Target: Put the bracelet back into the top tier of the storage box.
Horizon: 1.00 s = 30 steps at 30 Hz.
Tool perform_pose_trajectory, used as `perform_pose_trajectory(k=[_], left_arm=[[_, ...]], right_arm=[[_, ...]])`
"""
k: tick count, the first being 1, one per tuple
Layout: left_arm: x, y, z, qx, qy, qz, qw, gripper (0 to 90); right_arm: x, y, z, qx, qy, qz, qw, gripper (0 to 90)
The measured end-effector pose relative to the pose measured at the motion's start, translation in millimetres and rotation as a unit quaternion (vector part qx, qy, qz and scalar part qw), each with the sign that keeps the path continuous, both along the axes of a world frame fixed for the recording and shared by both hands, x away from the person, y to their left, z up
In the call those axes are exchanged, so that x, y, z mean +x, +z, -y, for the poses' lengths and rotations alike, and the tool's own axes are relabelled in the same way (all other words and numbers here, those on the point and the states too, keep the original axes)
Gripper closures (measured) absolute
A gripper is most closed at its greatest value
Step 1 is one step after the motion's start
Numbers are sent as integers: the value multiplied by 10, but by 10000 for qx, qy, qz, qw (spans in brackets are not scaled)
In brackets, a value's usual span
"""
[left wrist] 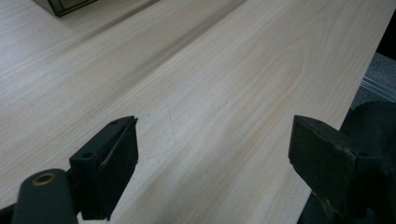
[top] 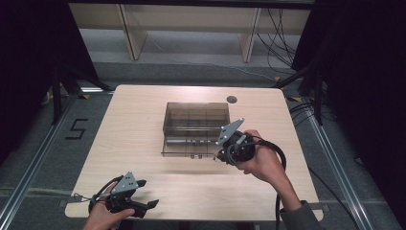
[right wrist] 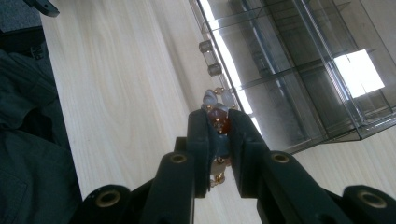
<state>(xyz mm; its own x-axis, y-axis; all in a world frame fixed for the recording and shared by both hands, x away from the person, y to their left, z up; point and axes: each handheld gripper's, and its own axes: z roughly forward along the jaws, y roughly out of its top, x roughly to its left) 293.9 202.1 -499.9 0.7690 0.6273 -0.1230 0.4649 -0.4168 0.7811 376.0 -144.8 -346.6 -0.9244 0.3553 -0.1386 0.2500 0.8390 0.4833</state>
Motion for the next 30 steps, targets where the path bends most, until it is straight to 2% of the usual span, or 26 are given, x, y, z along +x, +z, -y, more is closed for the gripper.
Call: perform_pose_trajectory(k=[1, 2, 3, 5, 6, 9, 11, 14, 16, 18, 20, 21, 22, 23, 25, 26, 30], left_arm=[[-5, -2, 8, -76, 16, -13, 10000, 158], [3, 1, -6, 67, -31, 18, 10000, 158], [-7, -2, 4, -33, -4, -11, 10000, 158], [0, 0, 0, -5, -1, 3, 10000, 158], [6, 3, -8, 85, -33, 23, 10000, 158], [-2, -2, 3, -24, -47, 46, 10000, 158], [-1, 1, 0, -9, 1, 1, 10000, 158], [6, 4, -5, 42, -101, 57, 9999, 158], [8, 4, -9, 98, -46, 24, 9999, 158], [0, 0, 1, -10, -89, 73, 9999, 158], [1, -1, 2, -27, -54, 62, 10000, 158], [8, 8, -12, 106, -57, 11, 9999, 158], [8, 10, -16, 124, -106, 32, 9999, 158], [8, 10, -16, 124, -106, 32, 9999, 158], [4, 0, 2, -19, -83, 78, 9999, 158], [7, 3, -9, 87, -39, 22, 10000, 158], [5, 1, -8, 58, -28, 15, 10000, 158]], right_arm=[[-2, 12, -1, 4, -47, -57, 10000, 800], [10, 23, -2, -9, -37, -33, 10000, 800], [26, 38, -7, -20, 41, -11, 10000, 800], [36, 55, -9, -7, 33, -10, 10000, 800], [46, 76, -11, 0, -52, -25, 10000, 800], [68, 99, -15, -31, -46, -48, 10000, 800], [97, 114, -18, -45, 18, -41, 10000, 800], [152, 142, -20, -109, -44, -84, 9999, 799], [175, 142, -23, -121, -25, -63, 9999, 800], [225, 153, -21, -176, -45, -96, 9998, 800], [254, 158, -22, -191, -124, -109, 9997, 799], [254, 158, -22, -191, -124, -109, 9997, 799], [289, 161, -24, -204, -164, -150, 9995, 799], [289, 161, -24, -204, -164, -150, 9995, 799], [347, 149, -28, -249, -140, -147, 9995, 800], [370, 144, -29, -262, -171, -169, 9994, 799], [491, 99, -44, -281, -220, -212, 9991, 799]])
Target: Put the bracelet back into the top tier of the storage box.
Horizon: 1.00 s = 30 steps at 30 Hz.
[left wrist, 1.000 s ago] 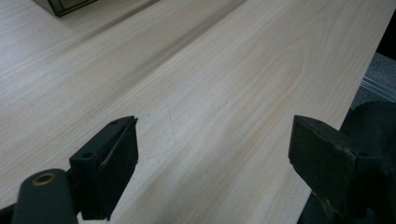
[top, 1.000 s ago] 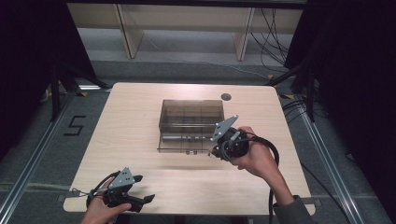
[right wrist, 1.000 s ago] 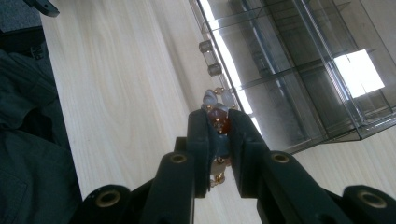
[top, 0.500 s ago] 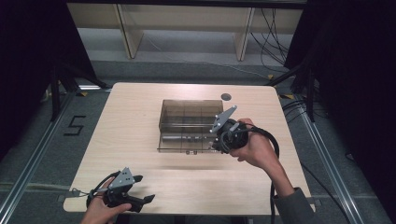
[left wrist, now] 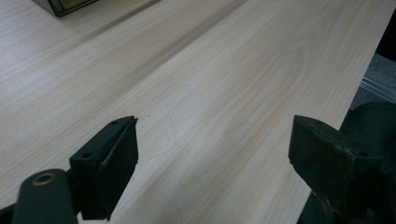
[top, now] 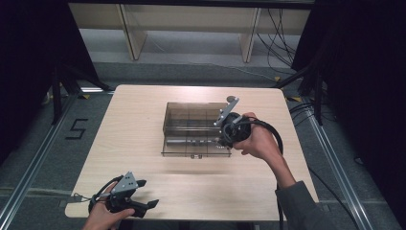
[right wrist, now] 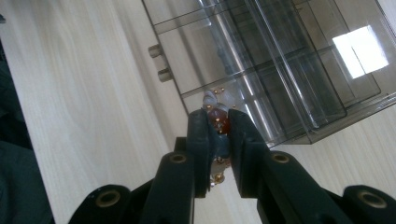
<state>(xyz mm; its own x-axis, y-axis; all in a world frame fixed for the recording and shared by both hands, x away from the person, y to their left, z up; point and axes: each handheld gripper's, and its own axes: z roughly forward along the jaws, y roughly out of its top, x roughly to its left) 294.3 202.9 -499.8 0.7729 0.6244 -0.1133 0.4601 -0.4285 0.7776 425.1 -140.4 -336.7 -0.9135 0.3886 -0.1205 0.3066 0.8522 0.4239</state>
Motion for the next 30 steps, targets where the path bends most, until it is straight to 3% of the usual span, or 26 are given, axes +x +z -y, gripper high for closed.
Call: perform_pose_trajectory(k=[7, 9, 10, 11, 12, 17, 20, 21, 23, 25, 26, 28, 29, 30], left_arm=[[0, 1, 0, 18, -15, 4, 10000, 159], [6, 8, -11, 88, -139, 82, 9998, 158], [-1, 0, 10, -85, -56, 58, 9999, 158], [4, 8, -5, 36, -40, -19, 10000, 159], [2, 14, -8, 55, -32, -67, 10000, 158], [8, 5, -2, -9, -50, 58, 10000, 158], [-8, -4, 10, -70, 7, -29, 10000, 158], [-6, -3, 9, -69, 17, -24, 10000, 158], [2, 1, -2, 19, -10, 4, 10000, 158], [-9, -2, 8, -67, 23, -10, 10000, 158], [2, 3, -6, 33, -8, 11, 10000, 158], [1, 8, 1, -80, -69, 14, 9999, 158], [-10, -3, 10, -98, 33, -17, 9999, 158], [-1, 0, -1, 4, -1, -3, 10000, 159]], right_arm=[[126, -64, -38, -72, -61, -86, 9999, 799], [158, -82, -44, -72, -63, -104, 9999, 799], [181, -93, -54, -80, -88, -187, 9998, 799], [206, -106, -57, -110, -13, -142, 9998, 799], [209, -115, -64, -117, -120, -180, 9997, 799], [292, -178, -96, -184, -35, -221, 9996, 799], [331, -221, -120, -207, -61, -289, 9994, 799], [328, -231, -132, -225, -190, -399, 9988, 799], [364, -279, -134, -245, -140, -368, 9989, 799], [394, -326, -133, -298, -137, -418, 9986, 799], [410, -347, -134, -354, -150, -445, 9983, 799], [435, -376, -134, -380, -182, -489, 9979, 799], [438, -385, -134, -378, -244, -508, 9977, 799], [452, -399, -139, -389, -181, -518, 9977, 798]])
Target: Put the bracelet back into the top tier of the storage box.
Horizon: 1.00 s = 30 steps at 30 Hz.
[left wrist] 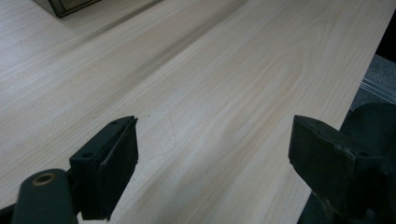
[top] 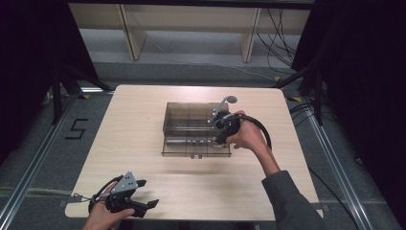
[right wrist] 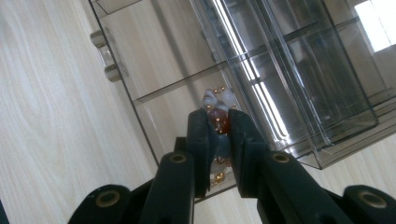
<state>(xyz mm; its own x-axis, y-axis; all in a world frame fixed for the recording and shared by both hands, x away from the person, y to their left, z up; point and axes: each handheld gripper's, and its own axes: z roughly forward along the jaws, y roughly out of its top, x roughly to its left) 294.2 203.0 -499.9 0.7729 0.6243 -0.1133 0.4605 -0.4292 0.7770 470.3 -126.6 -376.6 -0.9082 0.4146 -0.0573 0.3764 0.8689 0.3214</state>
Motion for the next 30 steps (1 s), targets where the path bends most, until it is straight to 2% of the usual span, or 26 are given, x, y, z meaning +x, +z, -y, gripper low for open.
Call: perform_pose_trajectory(k=[3, 4, 5, 7, 9, 10, 12, 13, 14, 15, 16, 18, 21, 26, 27, 28, 29, 30], left_arm=[[0, 2, 1, -4, 4, 4, 10000, 158], [-2, 0, 4, -22, 3, -2, 10000, 158], [-13, -5, 16, -131, 20, -27, 9999, 158], [1, 2, 2, -4, 9, 5, 10000, 158], [0, 5, -2, 25, -53, 29, 10000, 158], [-4, -2, 10, -88, -56, 56, 9999, 158], [2, 2, 0, 1, 7, 10, 10000, 158], [-3, 2, 6, -66, 16, 3, 10000, 158], [-3, -1, 4, -40, 18, 6, 10000, 158], [0, 1, -1, 2, 6, 7, 10000, 158], [0, 1, -1, 4, 5, 9, 10000, 158], [6, 5, -3, -4, -45, 51, 10000, 158], [1, 1, 0, 7, 2, 11, 10000, 158], [2, 1, 0, 8, 3, 8, 10000, 159], [-5, -1, 10, -104, 20, -12, 9999, 158], [7, 3, 2, -48, -55, 69, 9999, 158], [-10, -4, 17, -150, 44, -34, 9999, 158], [2, 1, -1, 19, -10, 6, 10000, 158]], right_arm=[[26, -48, -2, -61, -41, -49, 10000, 797], [40, -70, -3, -92, 22, -54, 9999, 797], [36, -83, -6, -79, -36, -87, 9999, 796], [44, -118, -8, -87, -68, -88, 9999, 791], [59, -147, -6, -139, -51, -60, 9999, 774], [60, -151, 1, -124, -39, -49, 9999, 760], [62, -141, 3, -201, -131, -53, 9997, 742], [56, -135, 4, -144, -185, -43, 9997, 727], [67, -131, 14, -28, -84, 68, 9999, 721], [47, -117, 13, -38, -232, 63, 9997, 716], [47, -102, 20, -23, -151, 56, 9999, 709], [32, -78, 36, 1, -204, 115, 9997, 689], [2, -47, 64, 70, -238, 240, 9994, 656], [-41, 16, 122, 187, -260, 294, 9991, 618], [-48, 24, 130, 190, -257, 329, 9989, 613], [-55, 29, 137, 190, -258, 331, 9989, 608], [-67, 39, 148, 196, -282, 331, 9989, 603], [-75, 44, 158, 219, -254, 352, 9988, 594]])
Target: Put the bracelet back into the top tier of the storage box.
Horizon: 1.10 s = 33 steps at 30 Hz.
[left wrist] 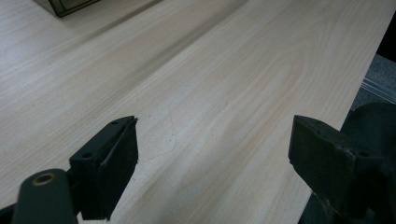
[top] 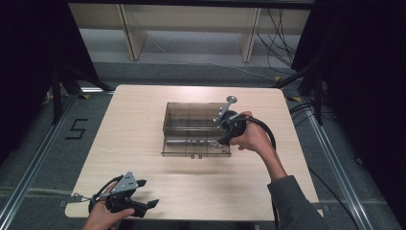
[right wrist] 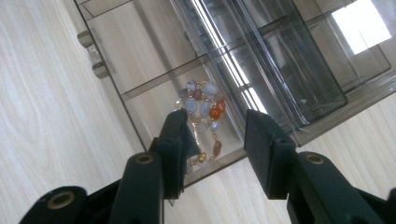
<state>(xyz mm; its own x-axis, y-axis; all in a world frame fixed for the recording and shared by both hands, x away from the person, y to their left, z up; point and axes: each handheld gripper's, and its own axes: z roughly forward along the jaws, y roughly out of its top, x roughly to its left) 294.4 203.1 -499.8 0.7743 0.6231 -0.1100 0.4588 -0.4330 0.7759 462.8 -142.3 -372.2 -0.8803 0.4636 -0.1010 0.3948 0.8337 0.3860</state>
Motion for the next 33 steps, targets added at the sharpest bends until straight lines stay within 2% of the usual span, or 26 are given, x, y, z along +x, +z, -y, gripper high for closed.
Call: perform_pose_trajectory(k=[1, 2, 4, 5, 7, 11, 13, 14, 16, 17, 21, 23, 25, 26, 27, 31, 32, 33], left_arm=[[0, -2, 3, -24, 12, -6, 10000, 158], [-6, -3, 10, -120, 26, -17, 9999, 158], [6, 2, -1, -40, -50, 68, 10000, 158], [-7, -3, 9, -105, 33, -24, 9999, 158], [7, 2, 0, -49, -48, 61, 10000, 158], [7, -1, 2, -67, -45, 57, 10000, 158], [8, 0, 1, -69, -47, 55, 10000, 158], [6, -1, 2, -71, -45, 59, 9999, 158], [-4, -4, 9, -113, 20, -17, 9999, 158], [6, -1, 2, -66, -47, 63, 9999, 158], [5, -4, 7, -114, -19, 45, 9999, 158], [9, -1, 1, -68, -44, 50, 10000, 158], [5, -2, 2, -50, -29, 41, 10000, 158], [-6, -4, 11, -119, 35, -31, 9999, 158], [4, -1, 5, -81, -20, 36, 10000, 158], [9, 0, 0, -28, -51, 64, 10000, 158], [9, 0, 2, -54, -45, 55, 10000, 158], [8, -1, 3, -62, -43, 54, 10000, 158]], right_arm=[[-7, 7, 10, 19, 19, 21, 10000, 585], [-36, 12, 14, 59, -86, -29, 9999, 576], [-50, 19, 33, 60, -18, 18, 10000, 552], [-62, 21, 45, 70, -10, 21, 10000, 538], [-91, 24, 65, 109, -57, 39, 9999, 498], [-141, 26, 130, 216, -236, 131, 9994, 416], [-193, 40, 161, 323, -326, 194, 9988, 439], [-209, 44, 181, 361, -283, 220, 9987, 429], [-263, 41, 203, 527, -381, 244, 9976, 412], [-288, 35, 211, 599, -437, 227, 9970, 403], [-354, 1, 264, 782, -432, 332, 9954, 383], [-398, 2, 287, 781, -510, 287, 9952, 366], [-424, -14, 314, 818, -462, 318, 9951, 361], [-442, -24, 326, 824, -477, 330, 9949, 355], [-447, -39, 336, 874, -441, 363, 9945, 354], [-512, -60, 365, 963, -634, 301, 9929, 341], [-527, -66, 370, 988, -683, 356, 9921, 336], [-520, -79, 377, 1010, -561, 385, 9926, 335]])
